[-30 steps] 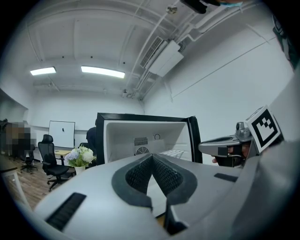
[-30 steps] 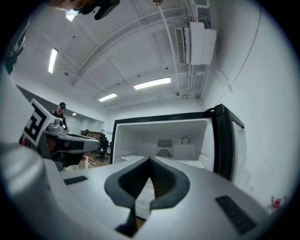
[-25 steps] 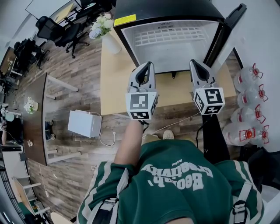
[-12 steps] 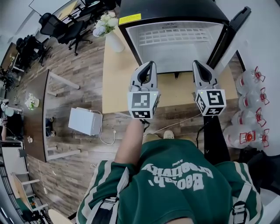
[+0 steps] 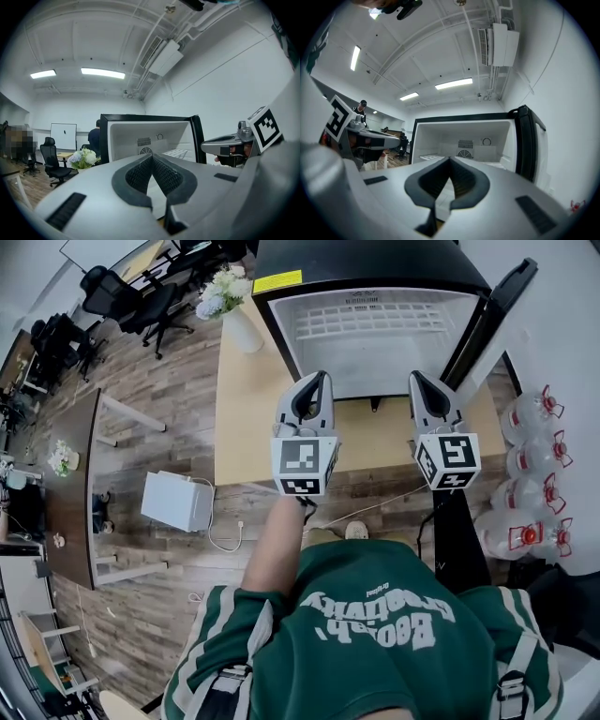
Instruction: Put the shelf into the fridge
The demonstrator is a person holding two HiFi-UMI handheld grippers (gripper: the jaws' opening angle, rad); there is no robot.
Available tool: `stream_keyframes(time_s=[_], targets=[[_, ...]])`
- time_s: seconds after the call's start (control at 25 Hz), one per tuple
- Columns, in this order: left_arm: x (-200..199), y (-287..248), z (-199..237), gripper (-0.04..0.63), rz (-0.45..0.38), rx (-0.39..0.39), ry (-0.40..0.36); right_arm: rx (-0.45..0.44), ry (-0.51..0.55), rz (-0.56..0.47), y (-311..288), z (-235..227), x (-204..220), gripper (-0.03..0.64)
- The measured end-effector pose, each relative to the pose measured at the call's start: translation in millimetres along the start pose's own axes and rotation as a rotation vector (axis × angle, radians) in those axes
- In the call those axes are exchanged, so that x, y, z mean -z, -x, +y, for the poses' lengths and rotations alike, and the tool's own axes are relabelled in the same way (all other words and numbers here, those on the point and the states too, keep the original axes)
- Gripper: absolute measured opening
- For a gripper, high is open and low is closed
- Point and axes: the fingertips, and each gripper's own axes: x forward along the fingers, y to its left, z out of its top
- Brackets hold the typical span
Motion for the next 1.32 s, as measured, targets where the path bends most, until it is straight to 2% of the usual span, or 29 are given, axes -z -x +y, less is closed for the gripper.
stream_keyframes(time_s=[0.24,0.44,1.32], targets=[[-1.1,-1.8,1.4,0.000,-0.004,0.002,-0.008,0.000,0.012,-0.002,-4.2,1.8,-2.5,0.003],[-0.3,-1.7,0.4,0.000,-0.005,0.007,-0.013,-0.007,0.069,0.007,-6.2,8.0,-3.3,0.003],[0.5,5.7,14.1,0.000,-0.006,-0.003,-0.008,-0.017,0.065,0.012,-13.0,24.3,-3.6,0.003]])
